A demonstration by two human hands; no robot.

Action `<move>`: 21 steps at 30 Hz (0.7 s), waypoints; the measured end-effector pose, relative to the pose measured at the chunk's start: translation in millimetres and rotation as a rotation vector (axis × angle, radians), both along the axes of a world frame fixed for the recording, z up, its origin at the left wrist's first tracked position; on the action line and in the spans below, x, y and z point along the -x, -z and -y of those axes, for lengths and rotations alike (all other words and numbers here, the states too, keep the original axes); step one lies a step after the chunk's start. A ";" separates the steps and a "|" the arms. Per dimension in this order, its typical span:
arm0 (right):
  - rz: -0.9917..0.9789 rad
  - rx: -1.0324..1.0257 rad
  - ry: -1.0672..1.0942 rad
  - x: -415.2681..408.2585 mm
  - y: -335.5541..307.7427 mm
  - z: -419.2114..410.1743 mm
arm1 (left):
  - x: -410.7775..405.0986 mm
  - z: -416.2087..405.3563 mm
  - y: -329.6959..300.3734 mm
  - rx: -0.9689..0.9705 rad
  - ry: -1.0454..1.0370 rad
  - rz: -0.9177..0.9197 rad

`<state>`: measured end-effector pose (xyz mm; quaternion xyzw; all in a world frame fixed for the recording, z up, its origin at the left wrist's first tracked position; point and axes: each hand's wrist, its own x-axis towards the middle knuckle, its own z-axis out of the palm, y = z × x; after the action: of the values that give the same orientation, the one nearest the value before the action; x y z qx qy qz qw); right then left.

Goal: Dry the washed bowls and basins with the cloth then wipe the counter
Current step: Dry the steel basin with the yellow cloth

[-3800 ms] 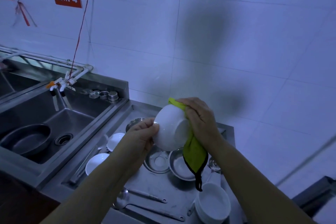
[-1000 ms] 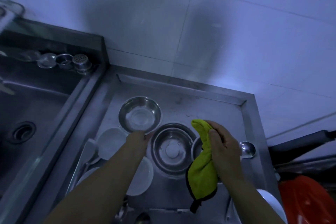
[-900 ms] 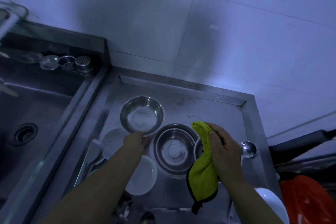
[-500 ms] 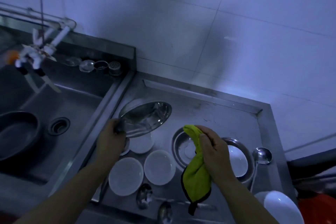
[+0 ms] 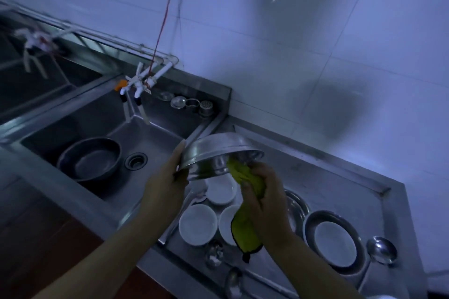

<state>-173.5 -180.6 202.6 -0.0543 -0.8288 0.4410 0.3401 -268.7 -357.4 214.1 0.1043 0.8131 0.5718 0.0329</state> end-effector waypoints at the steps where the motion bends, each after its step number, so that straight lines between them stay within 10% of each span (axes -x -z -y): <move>1: -0.075 -0.082 0.000 5.5 -5.7 2.2 | -3.9 0.6 -4.2 0.030 -0.012 -0.027; 8: -0.110 -0.715 0.172 29.6 -26.2 9.7 | -33.1 -12.4 -42.6 -0.247 -0.130 0.078; 16: -0.085 -0.595 -0.150 3.3 -34.3 46.5 | -43.9 -28.7 -59.3 -0.515 -0.135 0.377; 21: -0.224 -0.977 -0.149 8.5 -33.2 10.0 | -47.0 -23.5 -71.7 -0.427 -0.042 0.290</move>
<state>-182.0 -190.6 235.9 0.2180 -0.8985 0.0277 0.3800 -221.7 -333.9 285.7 0.0088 0.6629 0.7399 0.1144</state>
